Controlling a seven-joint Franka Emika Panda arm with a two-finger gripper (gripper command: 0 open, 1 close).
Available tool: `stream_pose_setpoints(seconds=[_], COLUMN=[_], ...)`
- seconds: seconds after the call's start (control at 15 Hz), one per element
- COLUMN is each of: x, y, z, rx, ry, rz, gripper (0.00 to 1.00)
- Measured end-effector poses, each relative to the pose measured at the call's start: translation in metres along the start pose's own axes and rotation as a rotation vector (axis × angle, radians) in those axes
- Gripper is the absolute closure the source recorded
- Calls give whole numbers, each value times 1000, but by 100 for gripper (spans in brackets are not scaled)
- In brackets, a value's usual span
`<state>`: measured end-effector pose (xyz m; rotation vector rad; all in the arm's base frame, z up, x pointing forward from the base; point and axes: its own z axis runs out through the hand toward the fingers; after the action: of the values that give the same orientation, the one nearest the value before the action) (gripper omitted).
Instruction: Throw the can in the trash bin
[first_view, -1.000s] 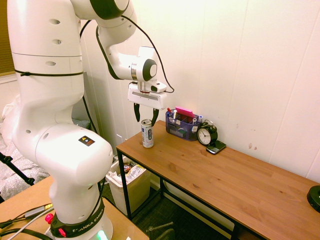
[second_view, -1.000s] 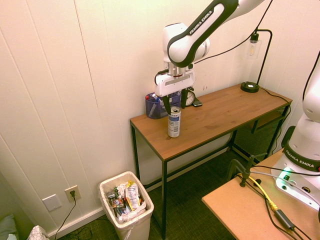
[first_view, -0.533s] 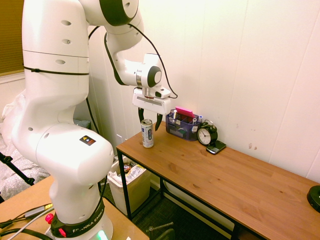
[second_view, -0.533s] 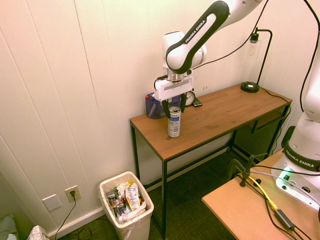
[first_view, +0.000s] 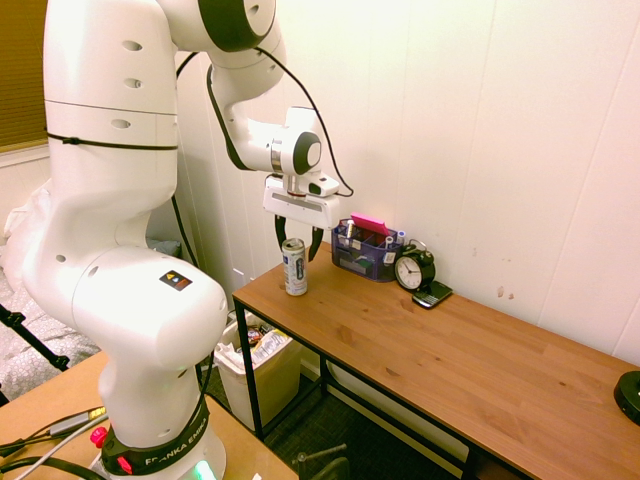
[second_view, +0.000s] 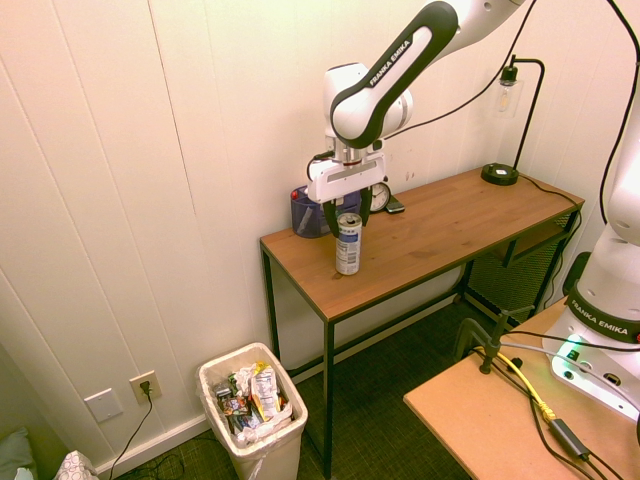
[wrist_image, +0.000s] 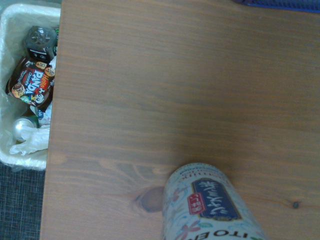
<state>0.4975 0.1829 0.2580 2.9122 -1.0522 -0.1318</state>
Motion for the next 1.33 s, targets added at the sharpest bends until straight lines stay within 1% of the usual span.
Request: stream_pose_setpoints(seconds=[0.53,1.0,1.13,1.33], x=[-8,-6,-13,-58], y=[-4,-9,-31,-94], z=[13,9,-15,-75], rx=[-10,15,53,99], ry=[-9,2,27,69], rz=[-16,-14,-44,-121], gripper=[100,100,100,100])
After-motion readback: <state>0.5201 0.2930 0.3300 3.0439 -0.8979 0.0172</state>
